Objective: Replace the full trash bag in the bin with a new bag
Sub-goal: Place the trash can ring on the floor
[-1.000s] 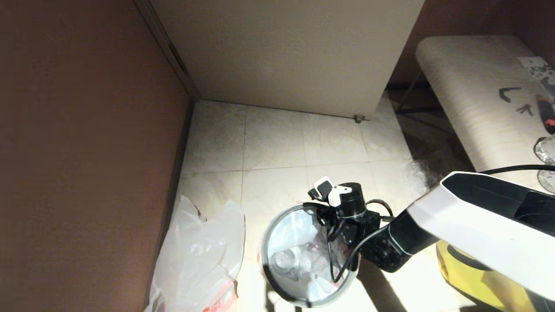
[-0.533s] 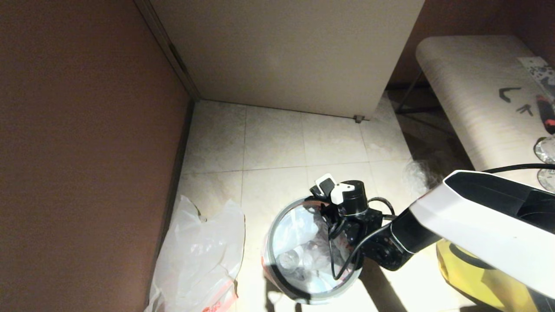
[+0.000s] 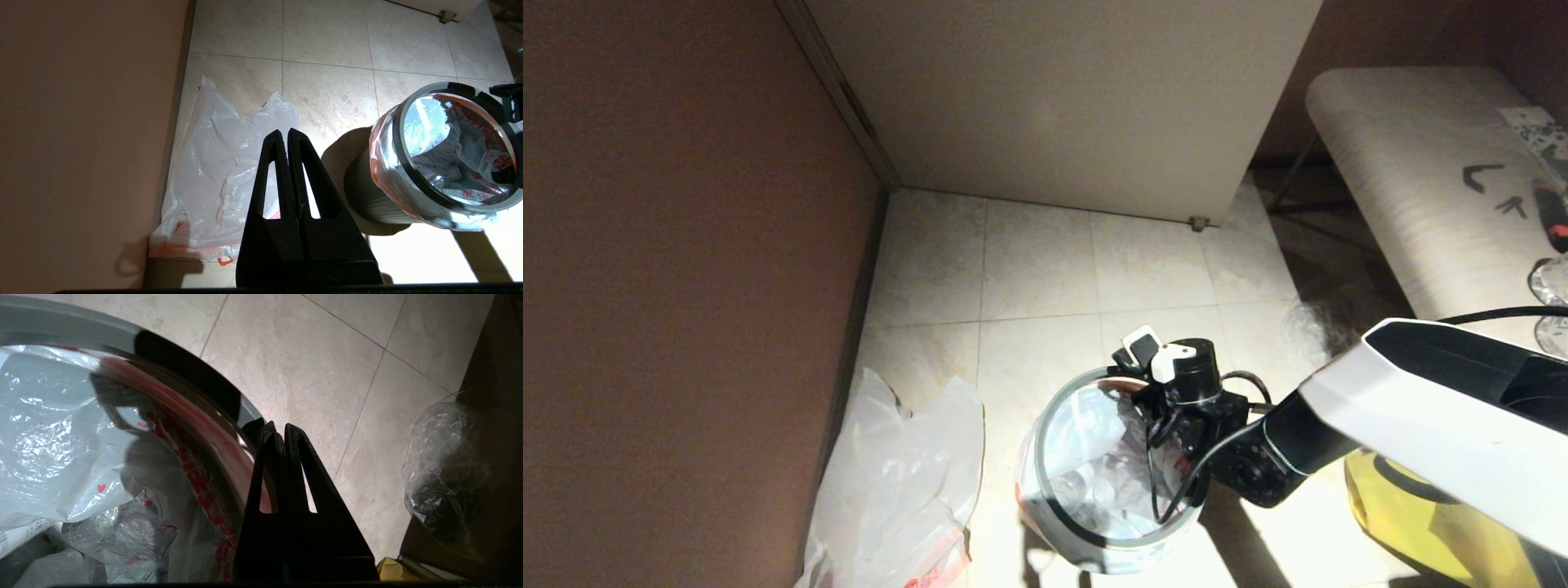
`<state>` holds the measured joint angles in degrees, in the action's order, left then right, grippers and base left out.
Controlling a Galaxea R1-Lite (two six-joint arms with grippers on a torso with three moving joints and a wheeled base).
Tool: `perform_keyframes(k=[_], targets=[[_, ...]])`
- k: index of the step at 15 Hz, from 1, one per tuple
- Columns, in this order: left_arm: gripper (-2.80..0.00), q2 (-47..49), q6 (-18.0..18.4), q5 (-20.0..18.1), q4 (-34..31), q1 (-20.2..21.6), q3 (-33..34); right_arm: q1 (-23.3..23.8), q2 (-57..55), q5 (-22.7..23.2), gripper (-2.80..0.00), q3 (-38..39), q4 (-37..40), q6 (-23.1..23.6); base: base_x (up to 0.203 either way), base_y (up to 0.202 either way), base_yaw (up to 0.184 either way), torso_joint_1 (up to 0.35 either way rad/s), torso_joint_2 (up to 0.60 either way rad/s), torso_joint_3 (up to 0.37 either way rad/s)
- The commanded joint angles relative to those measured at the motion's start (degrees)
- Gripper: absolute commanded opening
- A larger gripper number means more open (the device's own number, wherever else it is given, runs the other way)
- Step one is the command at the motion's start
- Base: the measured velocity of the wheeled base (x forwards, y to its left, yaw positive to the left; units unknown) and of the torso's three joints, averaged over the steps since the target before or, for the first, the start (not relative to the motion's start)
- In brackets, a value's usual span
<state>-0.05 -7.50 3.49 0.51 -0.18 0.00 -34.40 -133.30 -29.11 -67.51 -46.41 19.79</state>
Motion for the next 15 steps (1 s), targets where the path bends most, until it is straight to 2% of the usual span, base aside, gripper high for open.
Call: perform_keyframes(k=[1, 4, 6, 15], targets=[[-2.80, 0.0, -0.1, 0.0, 0.0, 0.0, 0.0, 0.0, 0.8, 0.0, -2.80, 0.5, -0.3, 0.2, 0.000, 0.000, 0.000, 0.000, 0.00, 0.000], [-2.80, 0.0, -0.1, 0.0, 0.0, 0.0, 0.0, 0.4, 1.2, 0.8, -2.80, 0.8, -0.1, 0.3, 0.000, 0.000, 0.000, 0.000, 0.00, 0.000], [-2.80, 0.0, -0.1, 0.0, 0.0, 0.0, 0.0, 0.4, 1.2, 0.8, 0.00, 1.0, 0.0, 0.9, 0.000, 0.000, 0.000, 0.000, 0.00, 0.000], [-2.80, 0.0, -0.1, 0.0, 0.0, 0.0, 0.0, 2.2, -2.5, 2.2, 0.00, -1.5, 0.0, 1.0, 0.000, 0.000, 0.000, 0.000, 0.00, 0.000]])
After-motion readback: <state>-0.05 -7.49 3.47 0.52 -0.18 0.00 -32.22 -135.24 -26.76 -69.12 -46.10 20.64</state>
